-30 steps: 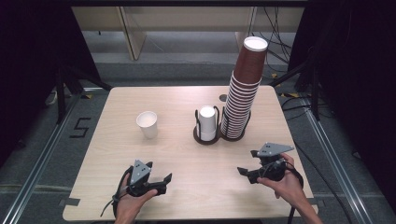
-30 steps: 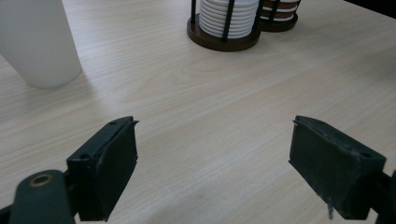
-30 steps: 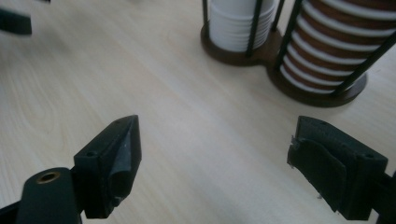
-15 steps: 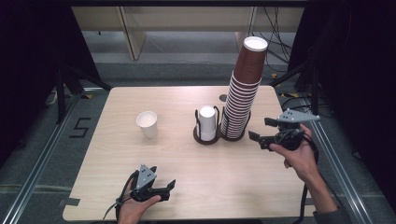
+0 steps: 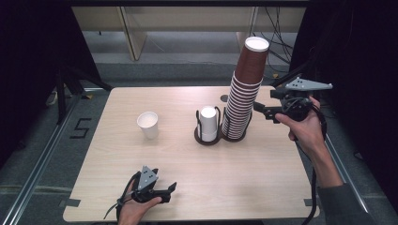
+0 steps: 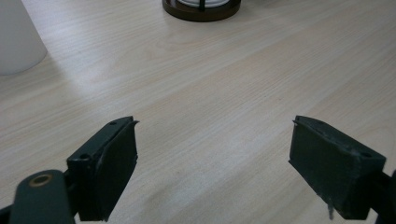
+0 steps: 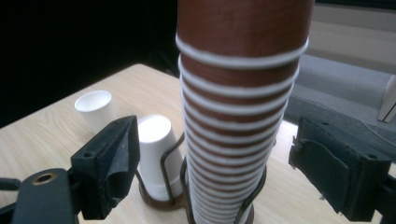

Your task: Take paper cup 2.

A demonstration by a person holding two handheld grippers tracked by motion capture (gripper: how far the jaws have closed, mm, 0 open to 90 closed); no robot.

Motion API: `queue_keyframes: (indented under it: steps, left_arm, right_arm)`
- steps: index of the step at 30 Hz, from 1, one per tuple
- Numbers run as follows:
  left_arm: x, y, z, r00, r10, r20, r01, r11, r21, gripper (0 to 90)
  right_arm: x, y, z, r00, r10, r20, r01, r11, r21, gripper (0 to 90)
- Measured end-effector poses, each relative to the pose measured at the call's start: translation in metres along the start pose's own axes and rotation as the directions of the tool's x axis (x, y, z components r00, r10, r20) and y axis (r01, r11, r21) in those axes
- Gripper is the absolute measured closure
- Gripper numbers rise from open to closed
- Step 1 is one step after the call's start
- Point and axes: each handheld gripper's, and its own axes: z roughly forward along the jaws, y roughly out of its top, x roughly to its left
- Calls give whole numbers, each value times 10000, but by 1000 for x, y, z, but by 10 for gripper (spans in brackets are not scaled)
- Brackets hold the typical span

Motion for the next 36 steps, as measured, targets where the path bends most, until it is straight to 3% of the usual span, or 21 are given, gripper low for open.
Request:
queue_keyframes:
  steps: [2,12,13,17,18,19,21,27,29,32,33,36]
  left_arm:
    - [1,0,0,10000,21,-6,-21,9999,101,147]
    - [0,-2,2,9998,144,104,-146,9996,240,146]
    - [1,-2,3,9999,119,125,-122,9997,200,147]
    - [0,-2,2,9998,163,149,-167,9995,284,146]
    - [-1,-2,3,9998,59,180,-63,9998,195,147]
    - [-1,-3,3,9999,92,140,-96,9996,280,146]
    - [-1,-3,3,9998,147,153,-152,9993,342,146]
    - [-2,-3,3,9994,247,241,-255,9992,318,146]
    - [-3,-2,3,9994,267,232,-274,9991,325,147]
    - [-3,-2,3,9994,269,212,-276,9991,319,147]
    - [-3,-2,3,9995,247,213,-253,9992,299,147]
    - [-2,-3,3,9994,264,241,-272,9992,304,146]
  right_arm:
    - [-1,9,0,9998,-177,33,177,9998,-22,156]
    - [-6,49,6,9998,44,181,-38,9994,-334,155]
    - [-8,56,9,9994,-84,344,94,9995,-308,155]
    - [-9,66,15,9995,-176,269,181,9997,-192,155]
    - [-10,71,18,9985,-388,392,402,9986,-339,155]
    - [-8,73,20,9996,-105,275,111,9997,-232,154]
    - [-8,75,22,9992,-297,277,304,9992,-273,155]
    - [-8,86,36,9983,-225,542,239,9994,-248,143]
    - [-10,89,43,9987,23,510,-12,9997,-225,144]
    - [-11,90,46,9991,31,417,-22,9997,-231,140]
    - [-10,91,47,9988,262,423,-253,9994,-217,139]
    - [-12,92,52,9990,66,450,-51,9994,-341,134]
